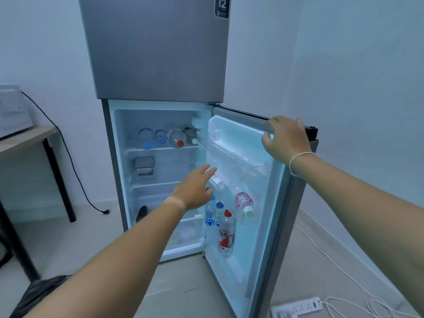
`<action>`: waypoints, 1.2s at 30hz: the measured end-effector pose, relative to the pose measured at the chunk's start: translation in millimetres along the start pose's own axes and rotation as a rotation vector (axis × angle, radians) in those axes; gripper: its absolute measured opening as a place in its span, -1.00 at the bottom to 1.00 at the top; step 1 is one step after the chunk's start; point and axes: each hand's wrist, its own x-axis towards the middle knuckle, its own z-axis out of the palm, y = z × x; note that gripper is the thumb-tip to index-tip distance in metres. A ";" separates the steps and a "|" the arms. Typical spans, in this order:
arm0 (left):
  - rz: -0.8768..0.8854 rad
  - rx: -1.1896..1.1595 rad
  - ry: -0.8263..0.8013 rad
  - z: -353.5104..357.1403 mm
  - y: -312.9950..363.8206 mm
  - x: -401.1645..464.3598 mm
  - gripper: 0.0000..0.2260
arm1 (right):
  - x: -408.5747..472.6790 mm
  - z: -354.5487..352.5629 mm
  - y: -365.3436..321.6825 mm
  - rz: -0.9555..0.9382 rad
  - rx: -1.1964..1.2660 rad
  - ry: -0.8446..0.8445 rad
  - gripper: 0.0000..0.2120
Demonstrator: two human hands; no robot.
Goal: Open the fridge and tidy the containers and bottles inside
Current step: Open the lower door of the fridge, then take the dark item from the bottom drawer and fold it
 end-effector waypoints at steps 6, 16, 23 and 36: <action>-0.119 0.069 -0.073 -4.1 -57.4 -1.5 -0.45 | 11.1 64.6 -48.0 -0.166 -0.010 -0.191 -0.58; -0.262 0.224 -0.087 -18.8 -181.6 55.9 -0.45 | 105.7 195.3 -85.2 -0.114 -0.299 -0.300 -0.50; -0.350 0.325 -0.078 -32.9 -250.5 81.6 -0.47 | 147.9 237.5 -74.7 0.054 -0.277 -0.279 -0.59; -0.393 0.507 -0.092 -72.5 -272.7 104.0 -0.46 | 166.8 265.6 -75.3 0.021 -0.311 -0.103 -0.81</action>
